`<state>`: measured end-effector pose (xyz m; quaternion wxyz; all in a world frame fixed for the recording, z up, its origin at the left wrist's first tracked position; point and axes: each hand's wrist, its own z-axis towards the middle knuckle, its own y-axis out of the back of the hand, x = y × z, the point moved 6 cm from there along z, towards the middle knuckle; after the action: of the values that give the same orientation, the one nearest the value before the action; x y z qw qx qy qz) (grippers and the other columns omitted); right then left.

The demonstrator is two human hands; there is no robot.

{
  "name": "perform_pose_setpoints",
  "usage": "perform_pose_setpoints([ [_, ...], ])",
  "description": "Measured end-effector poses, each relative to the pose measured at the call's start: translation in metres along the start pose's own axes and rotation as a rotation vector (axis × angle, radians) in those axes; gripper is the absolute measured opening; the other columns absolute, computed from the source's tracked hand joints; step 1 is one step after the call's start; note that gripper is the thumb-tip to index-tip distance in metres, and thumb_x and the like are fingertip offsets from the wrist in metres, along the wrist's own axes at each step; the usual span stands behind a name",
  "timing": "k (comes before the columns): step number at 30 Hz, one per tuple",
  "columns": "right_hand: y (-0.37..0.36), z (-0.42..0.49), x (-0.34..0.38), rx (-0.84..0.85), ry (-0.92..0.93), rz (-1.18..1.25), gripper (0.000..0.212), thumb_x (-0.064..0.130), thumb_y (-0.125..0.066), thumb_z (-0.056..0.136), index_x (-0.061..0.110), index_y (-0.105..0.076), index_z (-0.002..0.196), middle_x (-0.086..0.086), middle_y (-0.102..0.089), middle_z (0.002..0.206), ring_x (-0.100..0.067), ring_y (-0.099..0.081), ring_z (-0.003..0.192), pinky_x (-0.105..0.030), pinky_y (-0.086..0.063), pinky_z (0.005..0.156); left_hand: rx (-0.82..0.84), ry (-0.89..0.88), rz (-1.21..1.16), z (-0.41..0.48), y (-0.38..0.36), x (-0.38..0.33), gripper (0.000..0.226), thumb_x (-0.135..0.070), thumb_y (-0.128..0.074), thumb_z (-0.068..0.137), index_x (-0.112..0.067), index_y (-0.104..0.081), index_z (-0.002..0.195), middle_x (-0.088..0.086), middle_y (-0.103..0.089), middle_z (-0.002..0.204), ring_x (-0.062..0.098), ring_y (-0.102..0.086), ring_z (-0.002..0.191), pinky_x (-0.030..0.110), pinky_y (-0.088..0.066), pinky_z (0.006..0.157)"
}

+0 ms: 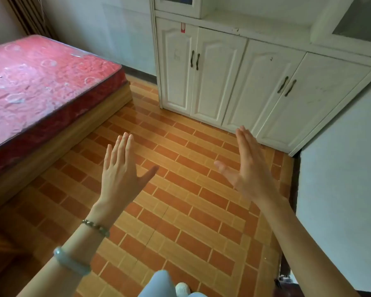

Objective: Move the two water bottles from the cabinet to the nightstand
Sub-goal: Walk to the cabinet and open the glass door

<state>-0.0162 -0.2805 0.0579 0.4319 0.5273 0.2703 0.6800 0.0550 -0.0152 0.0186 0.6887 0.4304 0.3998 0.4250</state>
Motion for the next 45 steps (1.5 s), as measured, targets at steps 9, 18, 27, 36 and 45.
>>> perform_pose_setpoints([
  [9, -0.01, 0.068, -0.022, -0.021, 0.001, -0.019, 0.088, 0.061, -0.046, 0.08, 0.015, -0.009, 0.145, -0.004, -0.008, 0.154, -0.01, -0.001, 0.139, -0.037, -0.014, 0.113, -0.027, -0.029, 0.026, 0.072, -0.024, 0.001, 0.096, -0.073, -0.034, 0.079, -0.005, -0.017, 0.145, 0.014, -0.02, 0.152, 0.025, -0.011, 0.142, 0.045, -0.009, 0.116],
  [18, -0.045, 0.198, -0.052, -0.05, -0.054, -0.04, 0.086, 0.059, -0.048, 0.08, 0.016, -0.01, 0.145, -0.004, -0.009, 0.154, -0.011, -0.003, 0.139, -0.039, -0.015, 0.113, 0.006, -0.078, 0.006, 0.215, -0.069, 0.024, 0.095, -0.073, -0.035, 0.08, -0.006, -0.015, 0.145, 0.013, -0.019, 0.152, 0.025, -0.011, 0.141, 0.044, -0.008, 0.116],
  [27, -0.068, 0.337, -0.064, -0.082, -0.078, -0.059, 0.088, 0.066, -0.039, 0.08, 0.015, -0.01, 0.144, -0.005, -0.009, 0.154, -0.009, -0.001, 0.138, -0.042, -0.017, 0.113, 0.009, -0.143, -0.029, 0.364, -0.092, 0.044, 0.094, -0.071, -0.03, 0.081, -0.004, -0.017, 0.144, 0.015, -0.021, 0.152, 0.027, -0.014, 0.141, 0.046, -0.011, 0.115],
  [36, -0.086, 0.437, -0.093, -0.085, -0.079, -0.056, 0.085, 0.061, -0.043, 0.081, 0.016, -0.01, 0.144, -0.005, -0.011, 0.154, -0.013, -0.004, 0.14, -0.044, -0.019, 0.112, -0.014, -0.162, -0.055, 0.466, -0.119, 0.048, 0.091, -0.069, -0.035, 0.082, -0.005, -0.019, 0.144, 0.015, -0.023, 0.151, 0.026, -0.015, 0.141, 0.045, -0.012, 0.115],
  [45, -0.101, 0.579, -0.162, -0.11, -0.062, -0.04, 0.084, 0.058, -0.046, 0.082, 0.015, -0.01, 0.144, -0.006, -0.01, 0.154, -0.012, -0.003, 0.139, -0.041, -0.017, 0.113, -0.033, -0.16, -0.036, 0.606, -0.172, 0.031, 0.09, -0.066, -0.042, 0.083, -0.005, -0.017, 0.144, 0.016, -0.023, 0.15, 0.028, -0.018, 0.14, 0.046, -0.012, 0.114],
])
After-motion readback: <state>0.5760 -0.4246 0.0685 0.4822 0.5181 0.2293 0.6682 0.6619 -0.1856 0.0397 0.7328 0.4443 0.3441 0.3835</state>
